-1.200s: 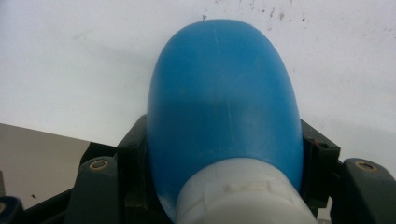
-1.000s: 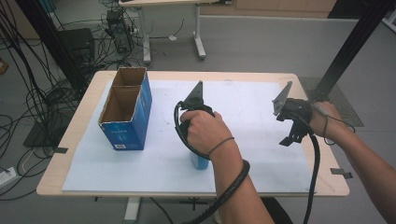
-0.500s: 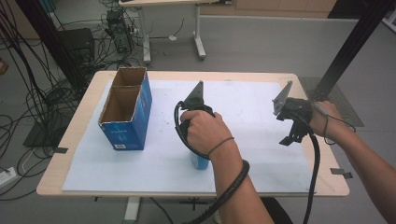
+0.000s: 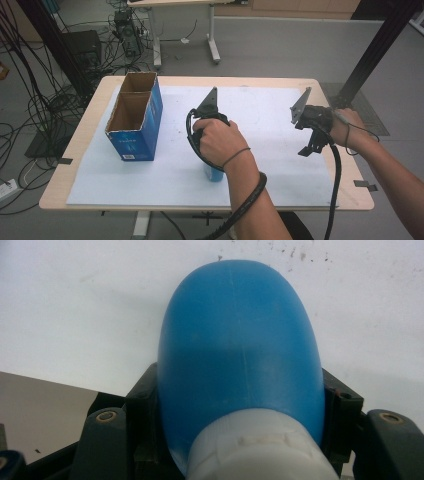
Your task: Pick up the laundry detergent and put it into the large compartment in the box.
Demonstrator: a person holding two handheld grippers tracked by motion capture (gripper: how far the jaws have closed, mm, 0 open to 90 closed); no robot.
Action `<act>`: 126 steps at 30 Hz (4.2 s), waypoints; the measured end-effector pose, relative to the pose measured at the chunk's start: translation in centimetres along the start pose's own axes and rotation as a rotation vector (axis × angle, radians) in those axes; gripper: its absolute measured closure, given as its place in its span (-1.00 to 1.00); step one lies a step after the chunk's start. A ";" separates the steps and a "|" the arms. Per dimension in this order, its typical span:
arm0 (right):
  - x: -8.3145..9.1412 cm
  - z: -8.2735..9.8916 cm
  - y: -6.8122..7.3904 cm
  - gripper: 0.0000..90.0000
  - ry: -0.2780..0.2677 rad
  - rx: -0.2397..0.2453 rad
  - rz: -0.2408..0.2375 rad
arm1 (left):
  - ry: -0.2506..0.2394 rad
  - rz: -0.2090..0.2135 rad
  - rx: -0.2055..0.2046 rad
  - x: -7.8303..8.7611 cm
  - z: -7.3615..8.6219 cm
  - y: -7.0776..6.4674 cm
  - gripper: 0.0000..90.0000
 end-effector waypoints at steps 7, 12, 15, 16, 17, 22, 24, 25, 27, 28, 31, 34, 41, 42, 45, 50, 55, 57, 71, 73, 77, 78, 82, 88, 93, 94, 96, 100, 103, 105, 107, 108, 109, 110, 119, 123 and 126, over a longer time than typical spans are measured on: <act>0.1 0.1 0.0 -0.91 -0.001 0.000 0.007 | 0.000 0.001 -0.003 0.0 0.0 0.0 -0.18; 0.2 0.2 0.0 -0.91 0.001 0.000 0.009 | -0.008 -0.002 -0.005 0.0 0.1 -0.1 -0.18; 0.1 0.2 0.0 -0.91 -0.001 0.000 0.005 | -0.004 -0.004 -0.003 0.0 0.1 -0.1 -0.18; 0.1 0.2 0.0 -0.91 0.000 0.002 0.008 | -0.003 -0.004 -0.003 0.0 0.1 -0.1 -0.18; 0.1 0.2 0.0 -0.92 0.000 0.003 0.007 | -0.006 -0.002 -0.005 0.1 0.1 -0.1 -0.18; 0.1 0.0 0.0 -0.91 0.002 0.009 0.007 | -0.007 0.003 -0.005 0.0 0.1 0.0 -0.18; 0.1 0.0 0.0 -0.91 0.000 0.010 0.007 | -0.006 0.004 -0.006 0.0 0.1 0.0 -0.18; 0.1 0.0 0.0 -0.91 0.002 0.008 0.007 | -0.004 0.004 -0.006 0.0 0.1 0.0 -0.18; 0.1 0.0 0.0 -0.91 0.001 0.006 0.007 | -0.005 0.005 -0.006 0.0 0.1 0.0 -0.18; 0.1 0.1 0.0 -0.91 -0.003 0.006 0.007 | -0.007 0.005 -0.007 0.0 0.1 0.0 -0.18; 0.1 0.0 0.0 -0.91 0.002 0.006 0.009 | -0.011 0.006 -0.006 0.0 0.2 0.1 -0.18; 0.0 0.1 0.1 -0.91 -0.003 0.000 0.009 | -0.012 0.007 -0.008 0.1 0.2 0.1 -0.18; 0.2 -0.2 0.2 -0.91 0.005 0.008 0.014 | -0.006 0.009 -0.007 0.1 0.1 0.1 -0.18; 0.2 -0.2 0.2 -0.91 0.003 0.009 0.013 | -0.005 0.009 -0.008 0.1 0.1 0.2 -0.18; 0.1 -0.2 0.2 -0.91 0.003 0.007 0.008 | -0.005 0.008 -0.008 0.1 0.2 0.1 -0.18; 0.1 -0.2 0.3 -0.91 0.003 0.008 0.012 | -0.012 0.008 -0.008 0.1 0.3 0.1 -0.18; 0.1 -0.4 0.3 -0.91 0.005 0.014 0.014 | -0.008 0.006 -0.013 0.1 0.3 0.1 -0.18; 0.1 -0.5 0.4 -0.91 0.012 0.009 0.014 | -0.008 0.006 -0.012 0.1 0.3 0.1 -0.18; 0.1 -0.4 0.5 -0.91 0.004 0.012 0.016 | -0.010 0.001 -0.019 0.1 0.3 -0.1 -0.18; 0.1 -0.4 0.5 -0.91 0.001 0.012 0.015 | -0.013 0.002 -0.016 0.1 0.4 -0.1 -0.18; 0.1 -0.5 0.5 -0.91 0.007 0.004 0.011 | -0.009 0.001 -0.016 0.1 0.4 -0.1 -0.18; 0.1 -0.4 0.6 -0.91 0.002 0.005 0.013 | -0.007 0.001 -0.017 0.1 0.3 -0.1 -0.18; 0.1 -0.4 0.6 -0.91 0.005 0.004 0.012 | -0.008 0.000 -0.018 0.2 0.4 -0.1 -0.18; 0.2 -0.1 0.6 -0.91 0.004 0.000 0.012 | -0.008 -0.001 -0.017 0.2 0.4 -0.1 -0.18; 0.3 -0.1 0.6 -0.91 0.005 0.002 0.015 | -0.005 0.008 -0.032 0.2 0.4 -0.1 -0.18; 0.3 -0.1 0.7 -0.91 0.007 0.000 0.015 | 0.000 0.008 -0.036 0.3 0.3 -0.1 -0.18; 0.2 -0.1 0.6 -0.91 0.009 -0.002 0.013 | -0.001 0.006 -0.057 0.6 0.3 -0.3 -0.18; -0.1 -0.2 0.5 -0.91 0.016 -0.004 0.011 | -0.006 0.022 -0.090 1.5 0.2 -0.6 -0.17; -0.2 -0.4 0.6 -0.91 0.021 -0.003 0.012 | -0.003 0.038 -0.109 2.2 0.0 -0.5 -0.17; -0.2 -0.8 0.7 -0.91 0.032 0.004 0.020 | -0.010 0.051 -0.130 3.0 0.0 -0.5 -0.17; -0.3 -1.0 0.7 -0.91 0.030 0.007 0.022 | -0.014 0.062 -0.150 3.7 0.0 -0.4 -0.17; -0.2 -1.2 0.8 -0.91 0.043 0.002 0.024 | -0.015 0.066 -0.161 4.1 -0.1 -0.4 -0.17; -0.2 -1.3 0.8 -0.91 0.042 0.006 0.027 | -0.021 0.072 -0.171 4.6 -0.1 -0.3 -0.17; -0.2 -1.6 0.8 -0.91 0.047 0.006 0.028 | -0.018 0.076 -0.188 5.1 -0.2 -0.3 -0.17; 0.2 -3.0 1.1 -0.91 0.079 -0.022 0.063 | -0.041 0.090 -0.272 9.2 -0.6 0.9 -0.17; 0.4 -3.5 1.1 -0.91 0.082 -0.038 0.078 | -0.051 0.100 -0.308 10.9 -0.9 1.8 -0.17; 0.3 -4.1 1.2 -0.91 0.098 -0.043 0.087 | -0.057 0.123 -0.334 12.0 -1.2 2.7 -0.17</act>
Point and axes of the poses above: each handheld gripper's, and its own axes: x roughly backward along the jaws, z roughly out of its underside, y roughly to its left, the point moved 8 cm from there along -x, roughly forward along the jaws, and after that the axes turned 14 degrees about -y, right-handed, at the moved point
